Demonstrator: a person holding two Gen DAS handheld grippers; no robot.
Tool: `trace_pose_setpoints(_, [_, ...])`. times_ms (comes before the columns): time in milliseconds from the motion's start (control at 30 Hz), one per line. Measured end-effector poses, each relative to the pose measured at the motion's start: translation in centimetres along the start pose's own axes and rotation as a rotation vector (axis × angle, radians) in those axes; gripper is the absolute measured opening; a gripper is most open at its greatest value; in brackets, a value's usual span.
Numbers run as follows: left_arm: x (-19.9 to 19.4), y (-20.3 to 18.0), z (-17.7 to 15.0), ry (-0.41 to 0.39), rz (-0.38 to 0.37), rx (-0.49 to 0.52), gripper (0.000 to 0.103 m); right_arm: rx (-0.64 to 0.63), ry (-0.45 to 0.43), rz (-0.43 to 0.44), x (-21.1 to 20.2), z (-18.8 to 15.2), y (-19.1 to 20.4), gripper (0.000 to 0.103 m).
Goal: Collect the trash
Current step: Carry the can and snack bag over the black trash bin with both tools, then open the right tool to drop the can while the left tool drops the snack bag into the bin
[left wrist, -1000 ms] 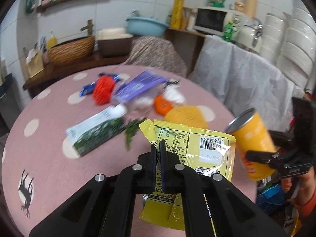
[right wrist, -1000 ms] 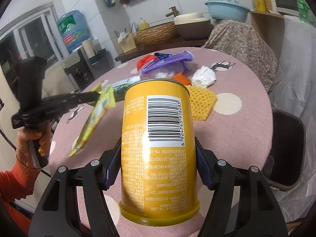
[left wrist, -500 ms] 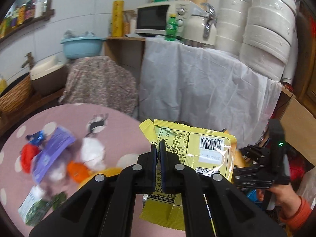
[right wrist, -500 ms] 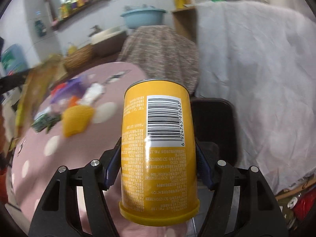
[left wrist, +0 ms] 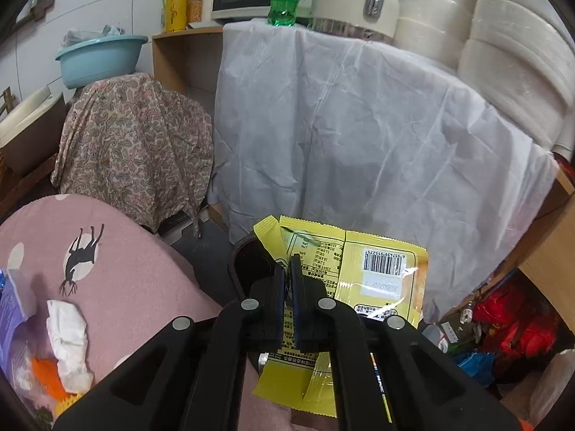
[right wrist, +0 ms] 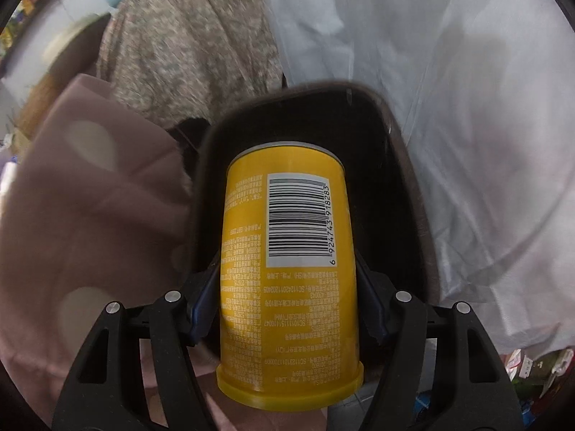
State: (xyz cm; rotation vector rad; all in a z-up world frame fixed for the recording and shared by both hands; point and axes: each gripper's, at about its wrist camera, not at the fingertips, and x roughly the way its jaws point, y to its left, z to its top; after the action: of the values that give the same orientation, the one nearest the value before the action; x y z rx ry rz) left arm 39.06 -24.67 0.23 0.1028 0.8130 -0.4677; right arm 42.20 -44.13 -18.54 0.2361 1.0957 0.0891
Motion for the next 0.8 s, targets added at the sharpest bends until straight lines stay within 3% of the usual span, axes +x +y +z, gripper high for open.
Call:
trace_pose_setpoints(200, [3.1,0.7,0.9,0.035,0.021,-0.013,0.005,-0.03,0.13,-0.058,6.0,0.2,-0.2,0.066])
trace_pose_setpoints(467, [5.5,0.8,2.0,0.055,0.036,-0.022,0.005,-0.103,0.272,-0.118,9.6,0.8,0.8,0.067])
trace_pose_setpoints(633, [6.4,0.3,2.5,0.061,0.045,-0.018,0.005,-0.106,0.276,-0.121,9.8,1.4,1.2,0.07])
trace_pose_setpoints(800, [8.0,-0.5,2.9,0.09,0.067,0.0,0.005,-0.073,0.2,-0.087,7.1,0.9,0.8,0.07])
